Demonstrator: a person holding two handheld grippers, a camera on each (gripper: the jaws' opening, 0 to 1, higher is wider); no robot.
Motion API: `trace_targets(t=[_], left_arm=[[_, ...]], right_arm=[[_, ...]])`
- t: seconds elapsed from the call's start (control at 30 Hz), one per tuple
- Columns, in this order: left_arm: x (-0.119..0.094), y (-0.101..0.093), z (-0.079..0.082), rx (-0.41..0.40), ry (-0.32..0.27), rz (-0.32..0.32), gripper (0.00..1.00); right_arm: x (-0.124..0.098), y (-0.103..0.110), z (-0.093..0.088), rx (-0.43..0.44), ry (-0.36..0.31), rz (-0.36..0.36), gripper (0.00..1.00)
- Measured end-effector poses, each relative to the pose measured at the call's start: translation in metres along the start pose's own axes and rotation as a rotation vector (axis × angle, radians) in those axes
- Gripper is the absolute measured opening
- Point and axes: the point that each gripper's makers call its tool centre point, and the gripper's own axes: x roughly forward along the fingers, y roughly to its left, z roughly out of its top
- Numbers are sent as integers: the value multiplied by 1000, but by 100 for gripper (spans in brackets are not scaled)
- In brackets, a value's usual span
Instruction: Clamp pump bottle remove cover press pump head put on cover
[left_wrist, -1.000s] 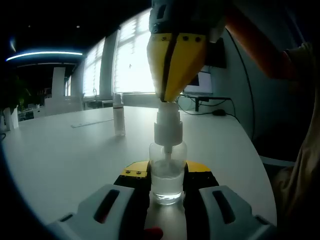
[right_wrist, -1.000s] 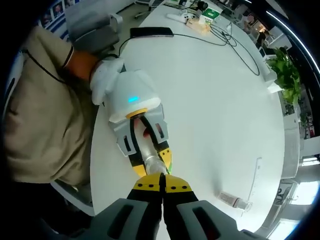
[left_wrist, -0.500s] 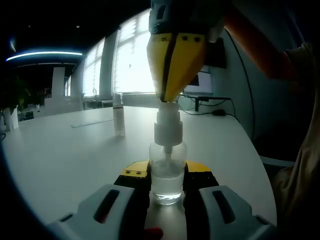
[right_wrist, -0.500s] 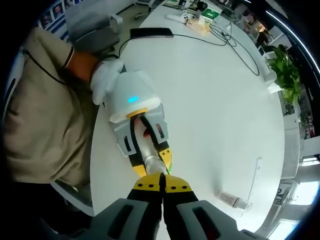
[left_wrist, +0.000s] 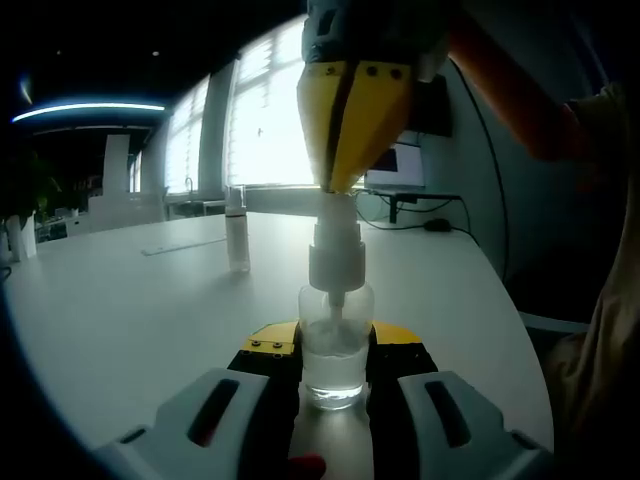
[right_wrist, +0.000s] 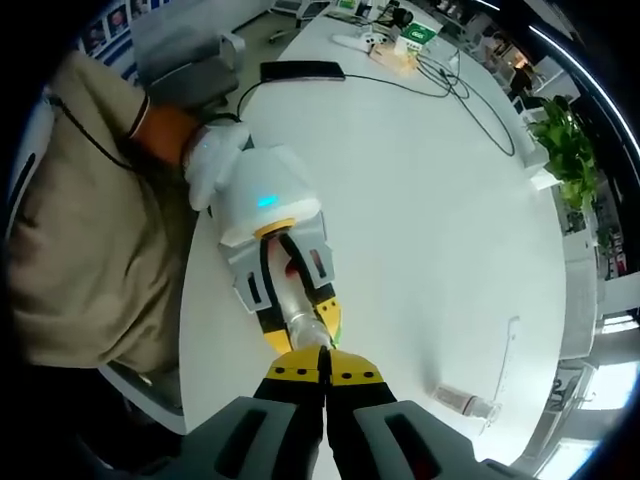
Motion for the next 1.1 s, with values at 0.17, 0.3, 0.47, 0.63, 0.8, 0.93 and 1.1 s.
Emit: trace_targets(t=[0.17,0.3,0.47,0.63,0.8,0.93,1.1], left_arm=[[0,1,0,0,0,1,16],[0,1,0,0,0,1,16],[0,1,0,1,-1,1,16],[0,1,0,-4,0,2,16],[0,1,0,0,0,1,16],[0,0,0,1,0,1,16],[0,-1,0,3,0,1,16]], right_arm=[[-1,-1,1,-10,-10,-21,0],[-2,-1,1,-6,-28,-29,0],[-3,-1,0,8,-58,-33,0],[-3,-3,0,13,-77,-38,0],[-3,-3,0,21,-85,-33,0],[-3,-4,1,22,-88,-40,0],[-4,-4,1,29,-98,-53,0]])
